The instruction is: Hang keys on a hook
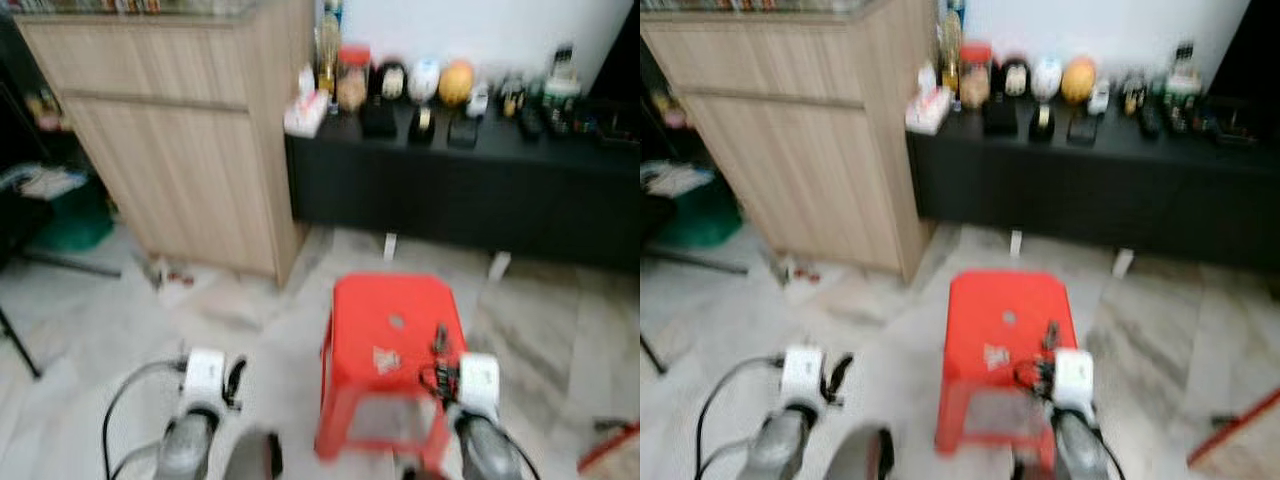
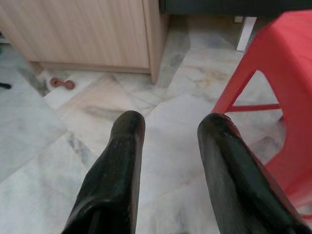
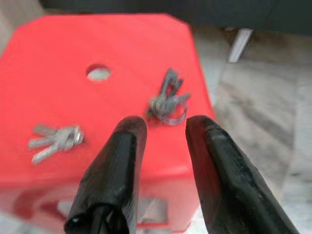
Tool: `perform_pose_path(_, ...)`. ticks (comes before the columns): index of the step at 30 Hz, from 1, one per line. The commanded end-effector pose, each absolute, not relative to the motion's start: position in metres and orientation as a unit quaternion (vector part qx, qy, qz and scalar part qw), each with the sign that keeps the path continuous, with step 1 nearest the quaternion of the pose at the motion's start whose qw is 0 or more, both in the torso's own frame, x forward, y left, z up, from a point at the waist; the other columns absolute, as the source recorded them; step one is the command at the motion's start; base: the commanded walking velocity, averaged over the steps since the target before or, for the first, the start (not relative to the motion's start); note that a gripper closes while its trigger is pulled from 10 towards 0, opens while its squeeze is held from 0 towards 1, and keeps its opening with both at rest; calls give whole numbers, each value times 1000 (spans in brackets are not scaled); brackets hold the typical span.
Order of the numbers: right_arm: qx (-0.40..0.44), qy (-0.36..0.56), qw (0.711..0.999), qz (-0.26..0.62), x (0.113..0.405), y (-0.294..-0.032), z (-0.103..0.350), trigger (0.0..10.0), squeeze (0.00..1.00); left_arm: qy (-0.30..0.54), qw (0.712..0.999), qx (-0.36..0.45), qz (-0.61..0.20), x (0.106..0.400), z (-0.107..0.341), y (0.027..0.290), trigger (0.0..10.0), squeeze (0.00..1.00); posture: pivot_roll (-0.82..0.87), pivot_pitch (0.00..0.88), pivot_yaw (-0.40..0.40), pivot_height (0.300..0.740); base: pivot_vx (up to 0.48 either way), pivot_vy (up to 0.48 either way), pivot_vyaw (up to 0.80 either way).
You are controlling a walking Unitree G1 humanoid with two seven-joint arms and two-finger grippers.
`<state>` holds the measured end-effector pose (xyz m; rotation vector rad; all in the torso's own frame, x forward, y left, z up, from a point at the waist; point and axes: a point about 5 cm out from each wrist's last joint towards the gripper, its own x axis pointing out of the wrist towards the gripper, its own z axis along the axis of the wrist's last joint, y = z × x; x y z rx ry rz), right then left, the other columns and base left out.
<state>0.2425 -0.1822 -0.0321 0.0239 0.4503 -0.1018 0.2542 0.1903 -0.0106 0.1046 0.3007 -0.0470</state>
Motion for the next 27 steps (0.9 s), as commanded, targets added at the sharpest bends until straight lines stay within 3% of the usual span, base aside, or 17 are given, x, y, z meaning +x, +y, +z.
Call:
perform_pose_path(1, 20, 220, 974, -46, 245, -177, -31, 10000, 0, 160, 985, 53, -22, 253, -13, 193, 10000, 0, -29, 47, -17, 623, 292, 0, 0)
perform_pose_path(15, 19, 231, 972, -47, 244, -178, -33, 10000, 0, 163, 985, 55, -25, 252, -14, 192, 10000, 0, -31, 50, -17, 623, 286, 0, 0)
perform_pose_path(27, 32, 280, 959, -29, 244, -176, -40, 10000, 0, 164, 984, 61, -26, 252, -14, 191, 10000, 0, -29, 53, -15, 623, 0, 0, 0)
